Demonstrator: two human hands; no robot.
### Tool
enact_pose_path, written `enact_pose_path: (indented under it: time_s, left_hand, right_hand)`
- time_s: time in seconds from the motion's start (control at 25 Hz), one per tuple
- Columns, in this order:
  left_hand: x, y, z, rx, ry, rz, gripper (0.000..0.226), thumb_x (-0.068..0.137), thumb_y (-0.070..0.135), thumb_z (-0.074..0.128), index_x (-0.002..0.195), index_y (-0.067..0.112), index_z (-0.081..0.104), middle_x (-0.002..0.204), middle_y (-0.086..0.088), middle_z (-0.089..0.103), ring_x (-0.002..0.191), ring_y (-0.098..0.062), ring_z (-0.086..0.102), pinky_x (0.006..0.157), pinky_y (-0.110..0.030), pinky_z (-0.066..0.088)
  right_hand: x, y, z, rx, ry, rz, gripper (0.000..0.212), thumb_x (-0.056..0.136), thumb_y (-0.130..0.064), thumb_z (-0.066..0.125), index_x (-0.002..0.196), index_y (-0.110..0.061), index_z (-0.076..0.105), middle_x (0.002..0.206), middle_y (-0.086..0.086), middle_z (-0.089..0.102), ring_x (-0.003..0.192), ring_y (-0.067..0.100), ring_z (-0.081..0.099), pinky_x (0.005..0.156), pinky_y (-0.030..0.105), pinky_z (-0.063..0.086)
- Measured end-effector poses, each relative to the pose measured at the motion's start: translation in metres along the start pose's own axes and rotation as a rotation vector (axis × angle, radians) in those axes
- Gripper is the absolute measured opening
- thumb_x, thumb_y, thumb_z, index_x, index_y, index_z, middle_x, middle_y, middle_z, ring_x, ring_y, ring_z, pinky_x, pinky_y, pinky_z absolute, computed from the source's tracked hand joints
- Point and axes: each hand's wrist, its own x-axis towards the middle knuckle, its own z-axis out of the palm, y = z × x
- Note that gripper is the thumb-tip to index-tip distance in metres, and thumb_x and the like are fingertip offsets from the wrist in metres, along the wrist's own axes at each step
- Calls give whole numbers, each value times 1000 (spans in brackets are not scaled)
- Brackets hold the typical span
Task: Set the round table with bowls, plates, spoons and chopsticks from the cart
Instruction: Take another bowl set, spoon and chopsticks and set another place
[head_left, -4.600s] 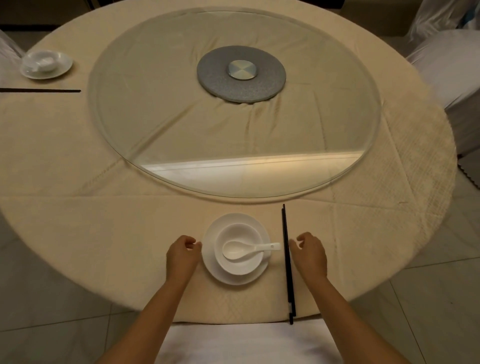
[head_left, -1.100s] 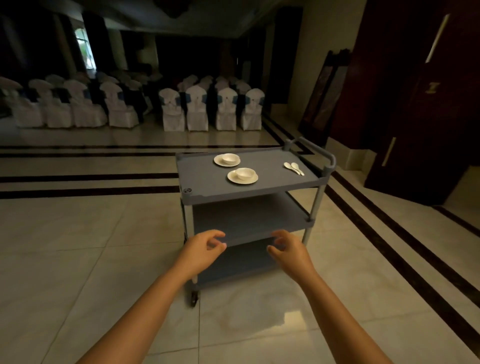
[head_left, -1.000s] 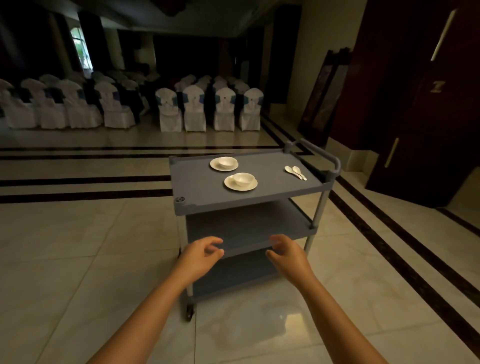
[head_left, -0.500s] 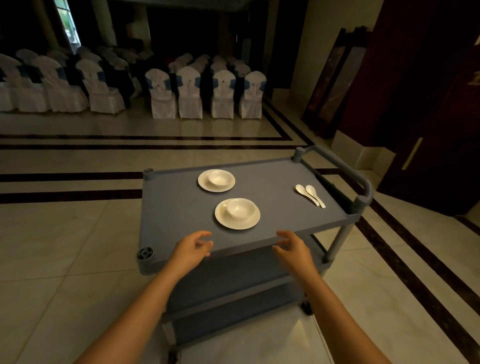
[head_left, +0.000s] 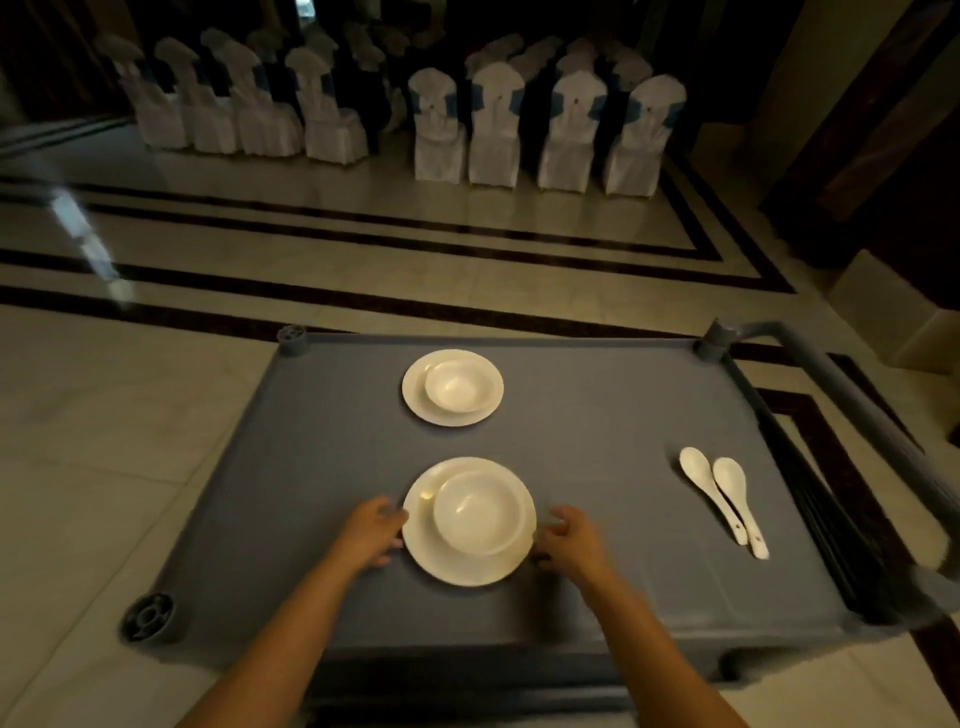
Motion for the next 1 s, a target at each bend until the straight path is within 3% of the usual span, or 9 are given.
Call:
enact_pose_path:
  time_s: [0.08, 0.2, 0.28, 0.44, 0.56, 0.76, 0.88, 1.0]
  left_hand:
    - [9, -1, 10, -13, -12, -64, 36, 94, 12, 48, 128, 2, 46, 115, -17, 57, 95, -25, 55, 81, -39, 47]
    - [15, -5, 16, -34, 7, -81, 28, 90, -4, 46, 118, -3, 52, 104, -15, 55, 94, -26, 55, 77, -40, 51]
    - [18, -5, 12, -78, -5, -71, 30, 88, -9, 47, 116, -1, 51, 106, -18, 54, 92, -26, 57, 76, -40, 52]
    - [19, 2, 16, -190, -114, -30, 26, 90, 0, 52, 110, 15, 54, 117, -8, 56, 93, -22, 62, 66, -34, 56]
    - [21, 17, 36, -295, -228, 16, 30, 90, 7, 54, 109, 31, 50, 116, 3, 56, 94, -24, 67, 61, -36, 58]
    - [24, 35, 76, -384, -322, 100, 41, 91, 7, 51, 124, 30, 45, 119, -7, 60, 96, -28, 68, 64, -39, 59]
    - [25, 43, 102, -423, -360, 120, 46, 92, 7, 50, 132, 27, 44, 118, -3, 62, 96, -25, 68, 64, -37, 60]
    - [25, 53, 122, -429, -386, 140, 46, 92, 7, 50, 132, 29, 45, 114, 1, 64, 95, -22, 68, 64, -36, 60]
  right_hand:
    - [19, 3, 2, -4, -87, 63, 33, 87, 0, 54, 121, 3, 54, 112, 24, 62, 94, 32, 63, 76, 40, 58]
    - [35, 8, 7, 10, -114, 59, 18, 87, 6, 52, 101, 9, 62, 93, 20, 62, 85, 30, 62, 80, 44, 57]
    - [37, 8, 7, 70, -96, 51, 17, 86, 9, 53, 100, 8, 63, 92, 19, 62, 85, 32, 63, 75, 43, 59]
    - [33, -1, -15, 233, -81, 50, 19, 85, 9, 56, 102, 7, 64, 84, 15, 66, 75, 26, 66, 57, 26, 60]
    - [35, -13, -44, 277, -32, 27, 16, 85, 9, 56, 95, -1, 65, 77, 9, 65, 71, 22, 65, 56, 25, 60]
    - [22, -16, -89, 363, 25, -15, 15, 86, -1, 60, 94, -10, 69, 85, 9, 70, 75, 20, 69, 58, 24, 59]
    - [22, -2, -127, 296, 187, -33, 22, 92, -10, 53, 111, -3, 63, 95, 16, 68, 82, 26, 67, 68, 31, 58]
    - [32, 28, -194, -273, 592, -54, 30, 91, -10, 53, 119, 1, 61, 110, 23, 66, 100, 36, 63, 86, 38, 49]
